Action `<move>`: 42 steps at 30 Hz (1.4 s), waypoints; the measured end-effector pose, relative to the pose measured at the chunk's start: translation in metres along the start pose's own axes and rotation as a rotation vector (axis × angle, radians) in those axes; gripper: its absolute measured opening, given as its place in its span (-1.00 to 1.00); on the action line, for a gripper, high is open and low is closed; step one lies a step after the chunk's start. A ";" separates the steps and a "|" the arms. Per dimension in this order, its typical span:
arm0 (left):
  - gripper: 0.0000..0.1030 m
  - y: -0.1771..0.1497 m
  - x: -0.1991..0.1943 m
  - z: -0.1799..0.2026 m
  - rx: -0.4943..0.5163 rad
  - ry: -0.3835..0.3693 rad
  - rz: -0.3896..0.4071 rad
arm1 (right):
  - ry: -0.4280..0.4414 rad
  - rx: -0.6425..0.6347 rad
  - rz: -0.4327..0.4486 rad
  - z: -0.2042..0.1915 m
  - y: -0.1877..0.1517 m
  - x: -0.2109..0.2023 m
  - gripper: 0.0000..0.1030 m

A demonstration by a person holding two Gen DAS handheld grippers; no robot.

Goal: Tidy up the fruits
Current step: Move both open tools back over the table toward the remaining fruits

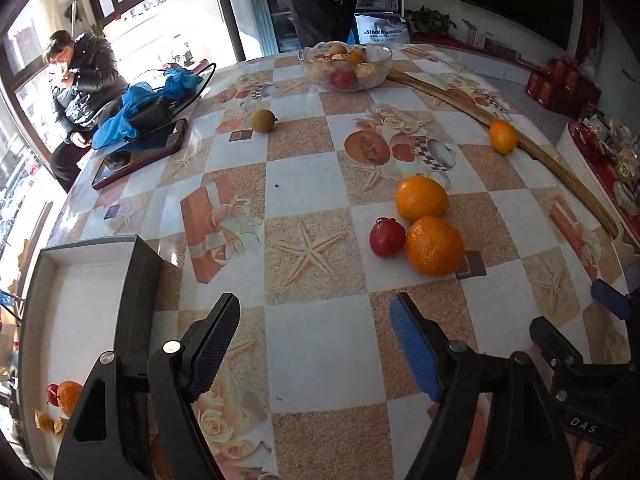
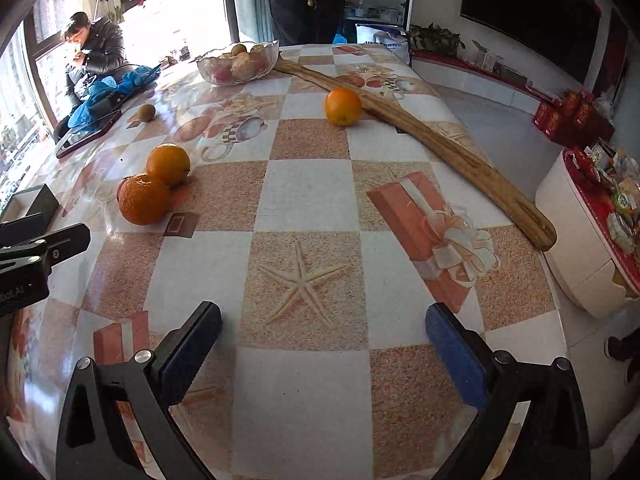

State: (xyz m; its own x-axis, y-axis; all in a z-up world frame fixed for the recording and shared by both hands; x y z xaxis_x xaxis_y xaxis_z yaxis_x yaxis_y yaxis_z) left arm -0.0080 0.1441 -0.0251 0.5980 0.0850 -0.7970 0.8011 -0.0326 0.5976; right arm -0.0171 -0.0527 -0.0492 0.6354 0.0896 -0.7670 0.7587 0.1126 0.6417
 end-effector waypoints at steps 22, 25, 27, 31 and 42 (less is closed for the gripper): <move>-0.49 0.026 0.032 0.032 -0.002 -0.062 0.013 | 0.007 0.001 0.003 0.000 0.000 0.001 1.00; -0.49 0.014 0.025 0.020 -0.009 -0.034 0.024 | 0.000 -0.004 -0.002 -0.001 0.000 0.002 1.00; -0.49 0.003 0.018 0.005 -0.040 -0.022 0.026 | -0.001 -0.006 -0.007 -0.002 0.001 0.003 1.00; -0.49 -0.018 0.006 -0.023 -0.092 0.009 0.031 | 0.036 -0.053 -0.043 -0.019 0.007 0.008 1.00; -0.49 -0.042 -0.010 -0.047 -0.115 0.046 0.049 | 0.194 -0.118 -0.063 -0.113 0.055 0.045 0.98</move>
Point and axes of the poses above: each gripper's, at about its wrist camera, not at the fingertips, and x roughly the way its jaws point, z to its right, y to its top, the point moved 6 cm from there along x, roughly the way its jaws point, and after that the axes turned 5 degrees about z, right-handed, at the moved point
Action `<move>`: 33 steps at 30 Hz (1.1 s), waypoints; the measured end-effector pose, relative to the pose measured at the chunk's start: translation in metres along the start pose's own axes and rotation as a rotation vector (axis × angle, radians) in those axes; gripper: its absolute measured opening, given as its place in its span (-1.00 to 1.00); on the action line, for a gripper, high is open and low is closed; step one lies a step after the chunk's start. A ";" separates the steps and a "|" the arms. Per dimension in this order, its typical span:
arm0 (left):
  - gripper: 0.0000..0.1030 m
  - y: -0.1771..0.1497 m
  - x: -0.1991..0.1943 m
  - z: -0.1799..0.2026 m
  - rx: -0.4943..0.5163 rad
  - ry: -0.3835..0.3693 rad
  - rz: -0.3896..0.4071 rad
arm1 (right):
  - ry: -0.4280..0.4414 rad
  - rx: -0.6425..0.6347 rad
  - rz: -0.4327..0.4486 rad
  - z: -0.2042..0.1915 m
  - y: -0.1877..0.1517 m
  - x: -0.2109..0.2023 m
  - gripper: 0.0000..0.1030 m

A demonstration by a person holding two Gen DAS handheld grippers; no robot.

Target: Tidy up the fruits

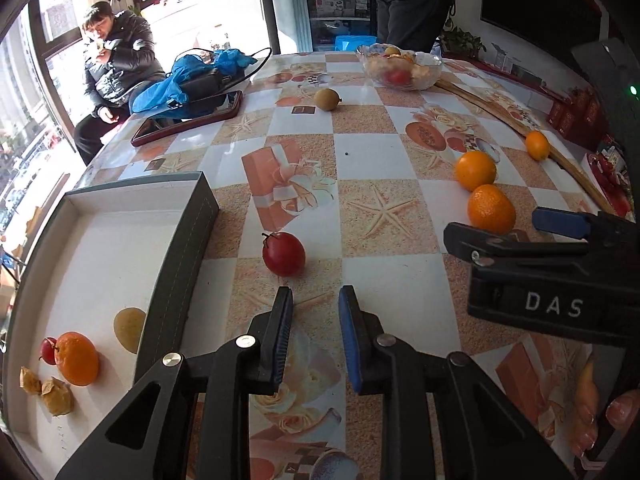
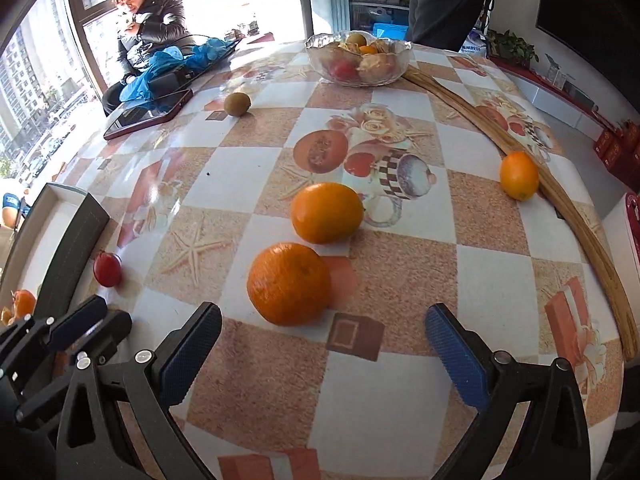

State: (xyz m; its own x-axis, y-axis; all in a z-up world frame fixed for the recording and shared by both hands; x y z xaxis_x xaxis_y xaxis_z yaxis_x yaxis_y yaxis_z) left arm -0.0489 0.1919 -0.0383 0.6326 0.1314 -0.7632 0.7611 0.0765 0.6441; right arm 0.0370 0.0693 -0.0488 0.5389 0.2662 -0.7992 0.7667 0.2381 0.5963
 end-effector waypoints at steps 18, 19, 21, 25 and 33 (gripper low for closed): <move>-0.89 -0.044 -0.041 -0.002 -0.117 -0.130 -0.017 | 0.028 0.093 0.035 0.028 -0.049 -0.054 -0.26; -0.89 -0.049 -0.045 -0.002 -0.126 -0.139 -0.015 | 0.021 0.105 0.044 0.032 -0.058 -0.059 -0.26; -0.89 -0.057 -0.052 -0.002 -0.145 -0.160 -0.012 | 0.003 0.118 0.076 0.037 -0.072 -0.070 -0.26; -0.89 -0.070 -0.062 -0.007 -0.187 -0.186 -0.009 | -0.043 0.125 0.154 0.042 -0.089 -0.083 -0.26; -0.89 -0.076 -0.065 -0.015 -0.245 -0.206 -0.009 | -0.056 0.140 0.167 0.046 -0.086 -0.082 -0.26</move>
Point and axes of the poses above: each gripper's, at about its wrist camera, not at the fingertips, and x roughly the way its jaws point, z to its right, y to its top, the point moved 6 cm from there along x, roughly the way its jaws point, and after that the axes turned 5 degrees about z, right-handed, at the moved point
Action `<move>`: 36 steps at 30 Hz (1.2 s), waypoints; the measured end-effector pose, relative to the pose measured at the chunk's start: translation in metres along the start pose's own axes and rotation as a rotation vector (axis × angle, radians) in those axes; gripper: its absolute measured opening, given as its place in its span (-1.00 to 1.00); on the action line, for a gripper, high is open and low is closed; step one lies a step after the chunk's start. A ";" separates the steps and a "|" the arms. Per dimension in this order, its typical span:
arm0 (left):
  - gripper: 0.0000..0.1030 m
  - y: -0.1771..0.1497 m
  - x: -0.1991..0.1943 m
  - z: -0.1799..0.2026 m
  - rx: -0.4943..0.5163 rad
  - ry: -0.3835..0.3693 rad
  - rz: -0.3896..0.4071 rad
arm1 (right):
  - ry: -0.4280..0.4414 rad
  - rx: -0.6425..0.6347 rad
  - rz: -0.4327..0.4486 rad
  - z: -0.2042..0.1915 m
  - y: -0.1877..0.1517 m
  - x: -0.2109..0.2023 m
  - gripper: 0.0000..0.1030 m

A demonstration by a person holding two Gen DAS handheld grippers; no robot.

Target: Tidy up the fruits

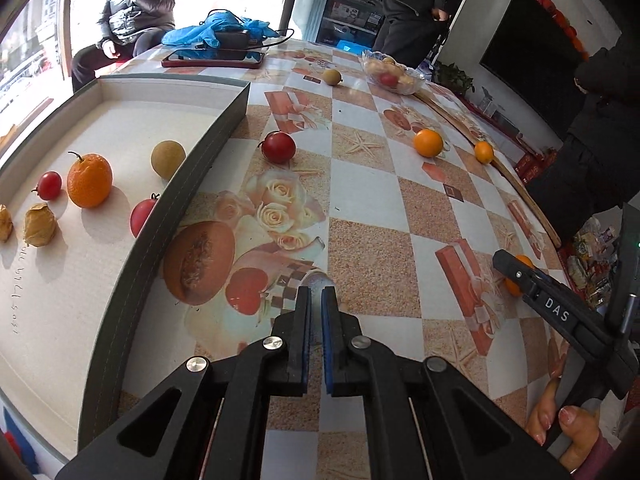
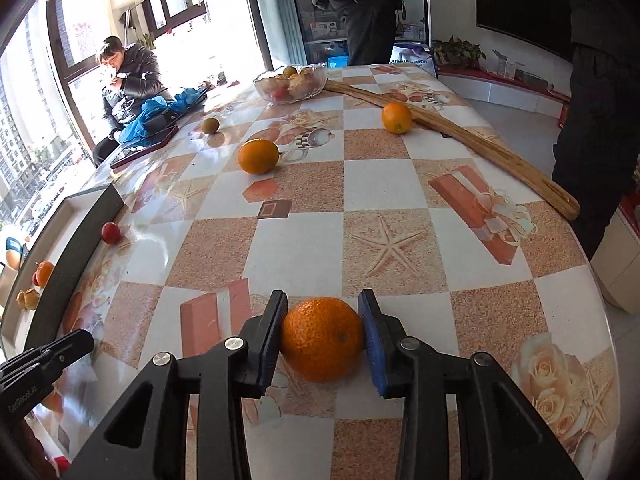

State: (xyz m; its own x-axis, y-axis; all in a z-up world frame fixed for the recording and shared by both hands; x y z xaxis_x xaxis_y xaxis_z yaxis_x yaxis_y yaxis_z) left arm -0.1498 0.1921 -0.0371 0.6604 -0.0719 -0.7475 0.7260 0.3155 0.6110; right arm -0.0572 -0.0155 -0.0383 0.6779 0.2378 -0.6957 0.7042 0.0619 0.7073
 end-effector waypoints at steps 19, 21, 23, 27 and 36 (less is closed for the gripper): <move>-0.01 0.085 0.065 -0.002 -0.024 0.162 0.002 | 0.026 0.006 0.003 0.000 -0.001 -0.001 -0.26; -0.01 0.090 0.073 -0.002 -0.012 0.196 0.011 | 0.029 0.006 0.002 0.000 -0.001 -0.001 -0.26; -0.29 0.093 0.076 -0.002 0.010 0.231 0.018 | 0.031 0.007 0.003 0.000 -0.001 -0.001 -0.26; -0.96 0.089 0.069 -0.002 0.003 0.164 -0.004 | 0.038 0.012 0.003 0.000 -0.001 -0.001 -0.26; -0.96 0.087 0.021 0.004 0.035 0.082 0.054 | 0.033 0.008 0.003 0.000 -0.001 -0.001 -0.26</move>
Point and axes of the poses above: each gripper's, at about its wrist camera, not at the fingertips, and x roughly the way its jaws point, z to its right, y to its top, the point moved 6 cm from there along x, roughly the way its jaws point, and after that the axes turned 5 degrees about z, right-handed, at the moved point
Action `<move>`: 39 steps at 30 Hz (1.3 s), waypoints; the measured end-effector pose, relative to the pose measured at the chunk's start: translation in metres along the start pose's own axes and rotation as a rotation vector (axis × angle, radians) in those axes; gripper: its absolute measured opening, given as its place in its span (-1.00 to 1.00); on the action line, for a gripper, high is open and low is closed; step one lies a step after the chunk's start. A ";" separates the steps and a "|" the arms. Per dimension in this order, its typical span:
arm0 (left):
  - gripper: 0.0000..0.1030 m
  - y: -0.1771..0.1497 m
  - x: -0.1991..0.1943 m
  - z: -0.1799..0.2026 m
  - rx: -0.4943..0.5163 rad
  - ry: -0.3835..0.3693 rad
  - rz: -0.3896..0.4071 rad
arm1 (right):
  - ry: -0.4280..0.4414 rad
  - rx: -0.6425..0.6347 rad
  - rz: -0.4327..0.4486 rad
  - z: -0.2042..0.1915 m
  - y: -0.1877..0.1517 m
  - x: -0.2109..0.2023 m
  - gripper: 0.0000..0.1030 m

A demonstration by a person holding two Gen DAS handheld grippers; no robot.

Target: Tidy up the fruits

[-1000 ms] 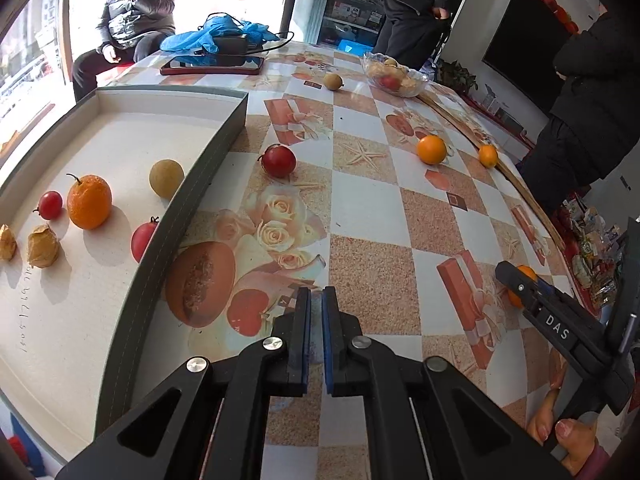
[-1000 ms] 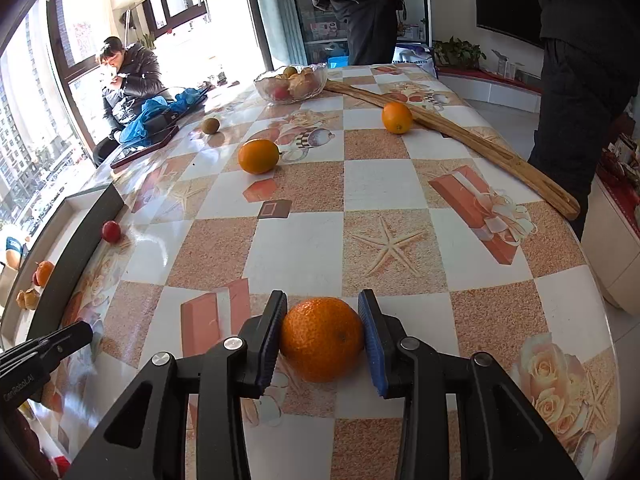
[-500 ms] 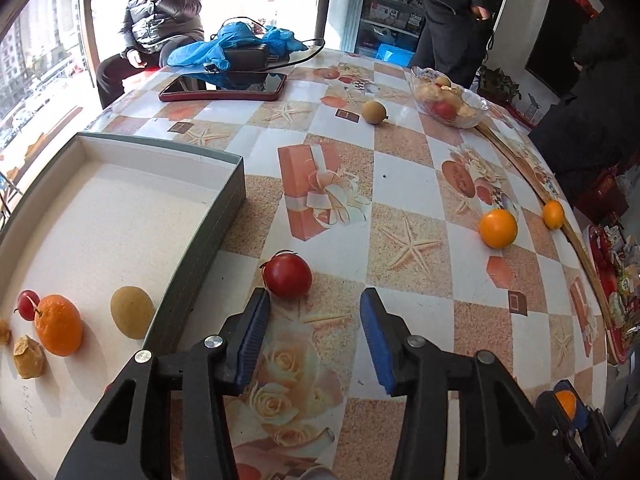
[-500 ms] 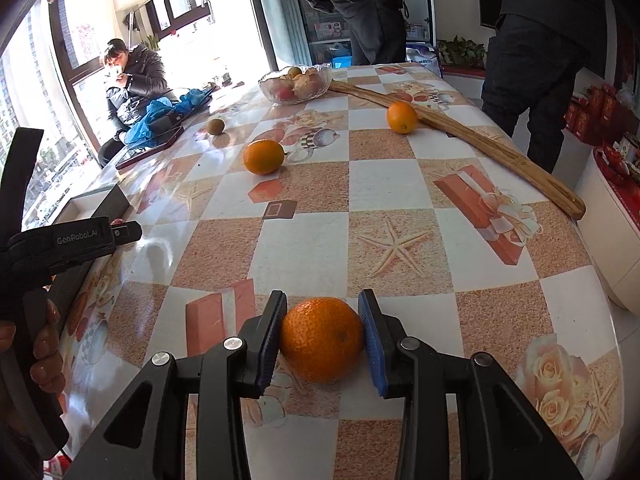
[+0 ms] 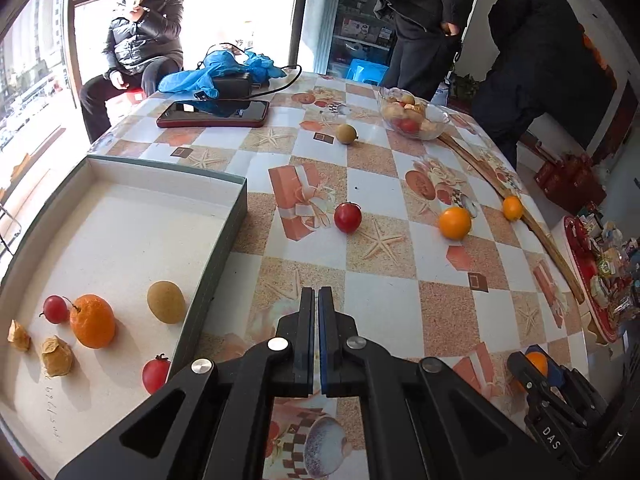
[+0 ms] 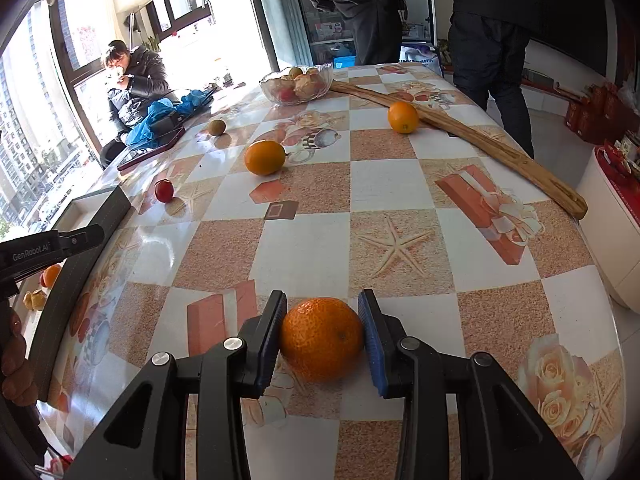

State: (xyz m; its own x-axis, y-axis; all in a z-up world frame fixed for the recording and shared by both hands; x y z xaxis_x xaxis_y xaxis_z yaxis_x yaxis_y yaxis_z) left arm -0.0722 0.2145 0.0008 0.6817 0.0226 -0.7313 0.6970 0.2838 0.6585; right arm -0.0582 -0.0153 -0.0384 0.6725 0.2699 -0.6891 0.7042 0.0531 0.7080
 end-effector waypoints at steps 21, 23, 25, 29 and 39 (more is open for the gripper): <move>-0.54 0.065 0.133 0.080 0.153 0.043 -0.044 | 0.025 0.021 0.003 0.002 0.000 -0.001 -0.26; -0.55 0.064 0.131 0.080 0.169 0.046 -0.037 | 0.029 0.026 0.003 0.002 0.000 -0.002 -0.26; -0.55 0.062 0.128 0.078 0.160 0.034 -0.039 | 0.031 0.026 0.003 0.002 0.000 -0.001 -0.26; -0.55 0.053 0.111 0.072 0.112 -0.015 -0.073 | 0.033 0.028 0.003 0.002 0.001 -0.001 -0.26; -0.55 0.039 -0.011 0.037 0.094 -0.059 0.001 | 0.027 0.011 -0.012 0.000 0.001 -0.001 -0.26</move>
State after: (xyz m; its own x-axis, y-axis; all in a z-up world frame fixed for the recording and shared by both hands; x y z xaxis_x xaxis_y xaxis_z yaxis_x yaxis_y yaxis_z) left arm -0.0443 0.1900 0.0406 0.6926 -0.0342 -0.7205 0.7120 0.1926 0.6752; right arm -0.0587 -0.0159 -0.0371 0.6578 0.2952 -0.6929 0.7146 0.0457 0.6980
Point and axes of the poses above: each gripper's, at about its wrist camera, not at the fingertips, and x roughly the way its jaws point, z to its right, y to its top, the point moved 6 cm from there along x, roughly the way its jaws point, and after that the axes turned 5 degrees about z, right-handed, at the moved point
